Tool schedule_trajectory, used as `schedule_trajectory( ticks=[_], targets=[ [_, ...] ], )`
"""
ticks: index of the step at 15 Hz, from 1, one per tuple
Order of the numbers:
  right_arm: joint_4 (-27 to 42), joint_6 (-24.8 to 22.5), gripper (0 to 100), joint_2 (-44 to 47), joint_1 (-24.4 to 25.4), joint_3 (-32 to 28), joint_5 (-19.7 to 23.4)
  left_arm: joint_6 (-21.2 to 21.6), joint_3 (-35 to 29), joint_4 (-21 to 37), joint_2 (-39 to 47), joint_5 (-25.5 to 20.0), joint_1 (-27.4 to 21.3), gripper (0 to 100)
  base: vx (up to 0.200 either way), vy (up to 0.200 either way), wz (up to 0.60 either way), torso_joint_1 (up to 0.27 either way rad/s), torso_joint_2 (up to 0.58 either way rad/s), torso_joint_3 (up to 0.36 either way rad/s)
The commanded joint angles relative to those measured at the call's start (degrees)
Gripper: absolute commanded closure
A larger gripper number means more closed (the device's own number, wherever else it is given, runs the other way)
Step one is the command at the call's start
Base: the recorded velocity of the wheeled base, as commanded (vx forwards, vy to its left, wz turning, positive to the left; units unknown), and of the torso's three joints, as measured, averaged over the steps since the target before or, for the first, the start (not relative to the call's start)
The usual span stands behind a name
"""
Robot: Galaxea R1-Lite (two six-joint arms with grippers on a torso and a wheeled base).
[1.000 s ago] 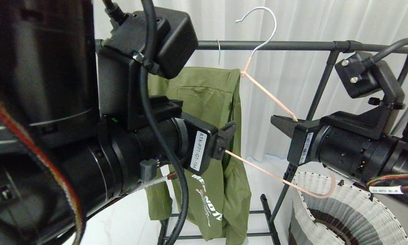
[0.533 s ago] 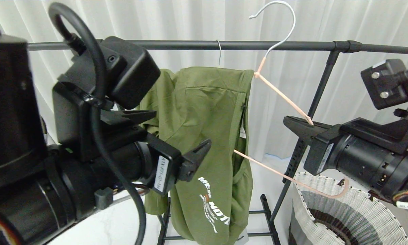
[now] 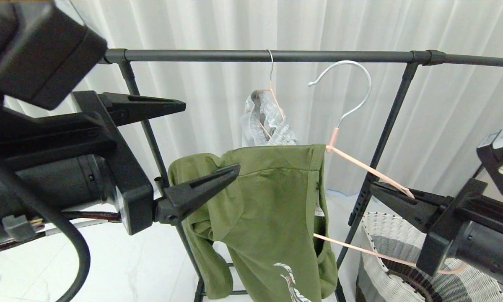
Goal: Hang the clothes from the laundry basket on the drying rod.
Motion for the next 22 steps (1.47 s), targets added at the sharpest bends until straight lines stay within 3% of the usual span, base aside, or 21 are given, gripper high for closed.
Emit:
schedule_trajectory(
  ticks=[1, 5, 10, 20, 21, 22],
  targets=[
    [0.00, -0.72, 100, -1.11, 0.06, 0.58, 0.32, 0.84, 0.54, 0.01, 0.94, -2.66, 0.00, 0, 0.000, 0.000, 0.00, 0.000, 0.00, 0.000],
    [0.00, -4.50, 100, -1.20, 0.23, 1.63, 2.34, 1.90, 2.12, 0.01, 4.28, -10.13, 0.08, 0, 0.000, 0.000, 0.00, 0.000, 0.00, 0.000],
    [-0.09, -7.05, 100, -0.85, 0.85, 1.63, 3.84, 1.81, 4.14, 0.01, 6.30, -14.53, 0.70, 0, 0.000, 0.000, 0.00, 0.000, 0.00, 0.000],
    [-0.53, -7.05, 100, 1.35, 2.52, -0.48, 5.16, 1.55, 6.08, 0.01, 7.53, -15.23, 2.90, 0, 0.000, 0.000, 0.00, 0.000, 0.00, 0.000],
    [-0.53, -7.05, 100, 1.35, 2.78, -0.56, 5.16, 1.55, 6.34, 0.01, 7.53, -15.49, 3.25, 100, 0.000, 0.000, 0.00, 0.000, 0.00, 0.000],
    [-0.71, -7.14, 100, 1.35, 2.87, -0.65, 5.16, 1.72, 6.52, 0.01, 7.53, -15.84, 3.51, 100, 0.000, 0.000, 0.00, 0.000, 0.00, 0.000]
  ],
)
